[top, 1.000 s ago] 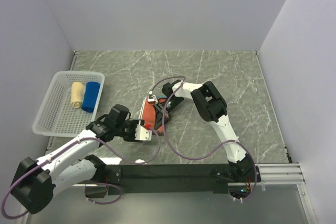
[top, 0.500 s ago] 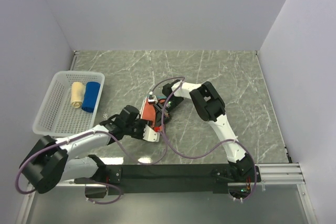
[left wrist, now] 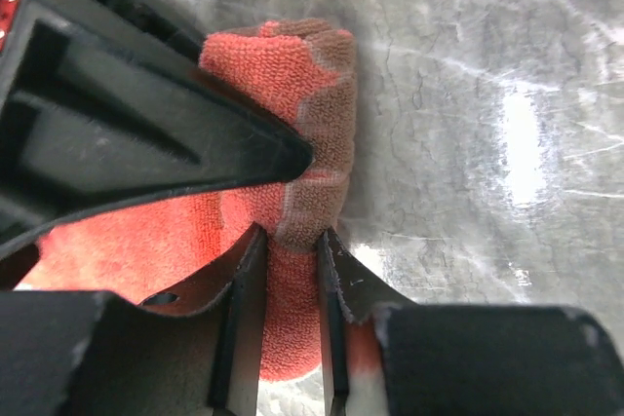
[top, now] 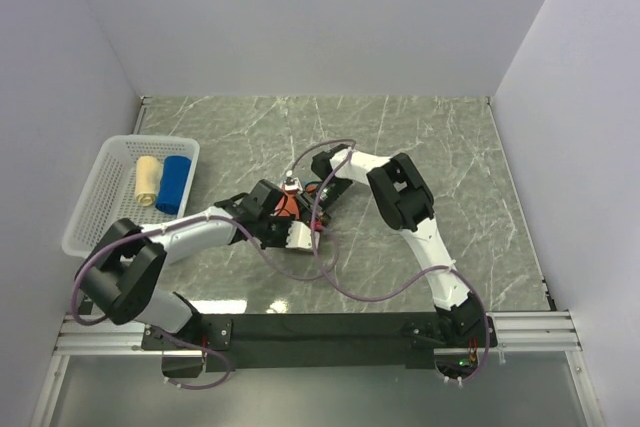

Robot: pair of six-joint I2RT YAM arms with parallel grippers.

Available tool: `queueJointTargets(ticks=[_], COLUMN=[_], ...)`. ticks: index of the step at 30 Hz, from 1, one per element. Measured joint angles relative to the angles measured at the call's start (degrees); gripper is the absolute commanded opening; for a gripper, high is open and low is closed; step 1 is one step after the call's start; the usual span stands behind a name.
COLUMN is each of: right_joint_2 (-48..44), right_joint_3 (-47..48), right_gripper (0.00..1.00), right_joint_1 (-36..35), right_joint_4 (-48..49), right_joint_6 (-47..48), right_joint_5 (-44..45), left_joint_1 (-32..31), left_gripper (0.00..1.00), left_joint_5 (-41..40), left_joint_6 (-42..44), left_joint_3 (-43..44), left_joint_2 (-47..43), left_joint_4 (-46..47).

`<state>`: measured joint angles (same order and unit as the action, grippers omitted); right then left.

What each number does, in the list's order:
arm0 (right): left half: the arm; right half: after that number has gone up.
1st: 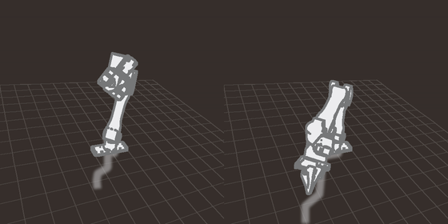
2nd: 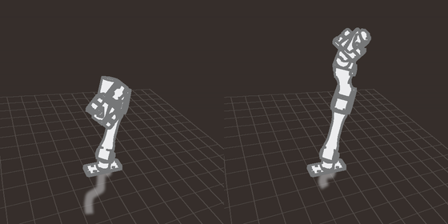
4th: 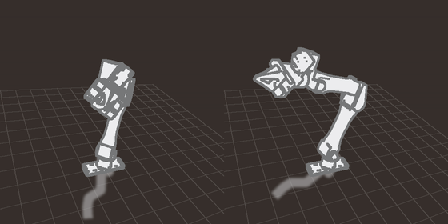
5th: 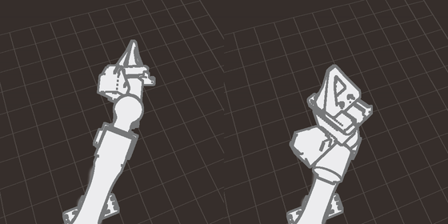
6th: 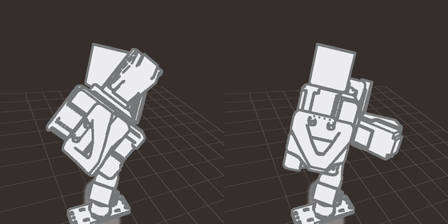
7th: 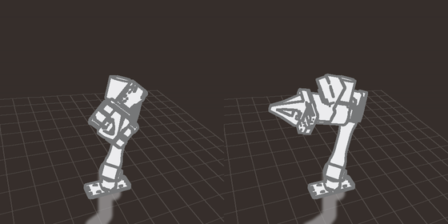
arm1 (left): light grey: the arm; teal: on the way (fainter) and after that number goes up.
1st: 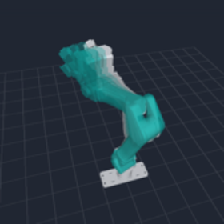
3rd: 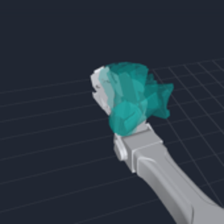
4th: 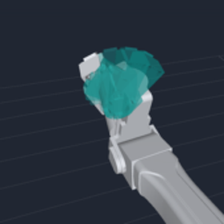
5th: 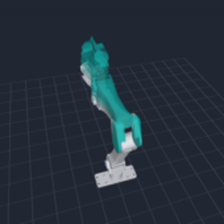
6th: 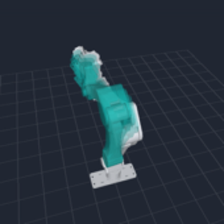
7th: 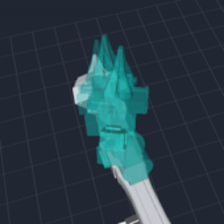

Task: Roll the towels
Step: Roll the towel

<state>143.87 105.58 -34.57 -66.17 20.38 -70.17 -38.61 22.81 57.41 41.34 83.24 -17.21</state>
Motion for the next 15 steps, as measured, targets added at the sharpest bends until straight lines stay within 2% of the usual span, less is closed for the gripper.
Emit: queueJointTargets(ticks=[2,6,12,15], right_joint_2=[-0.85,-2.95,-5.84,-12.57], right_joint_3=[0.37,1.53,3.1,-2.25], right_gripper=[0.37,0.4,0.41,0.41], right_joint_1=[0.2,2.82,12.92,18.64], right_joint_4=[-0.37,-0.24,3.76,7.15], right_joint_6=[-0.22,-1.53,-3.13,-3.98], right_joint_5=[2.1,6.4,12.13,14.14], left_joint_1=[0.13,0.5,3.3,5.81], left_gripper=[0.05,0.02,0.01,0.01], left_joint_5=[0.85,2.71,8.11,12.28], left_joint_6=[0.24,0.07,-1.95,-4.07], left_joint_3=[2.23,6.56,14.19,20.24], left_joint_2=[1.73,5.01,11.17,16.46], left_joint_4=[-2.71,-7.15,-15.72,-21.75])
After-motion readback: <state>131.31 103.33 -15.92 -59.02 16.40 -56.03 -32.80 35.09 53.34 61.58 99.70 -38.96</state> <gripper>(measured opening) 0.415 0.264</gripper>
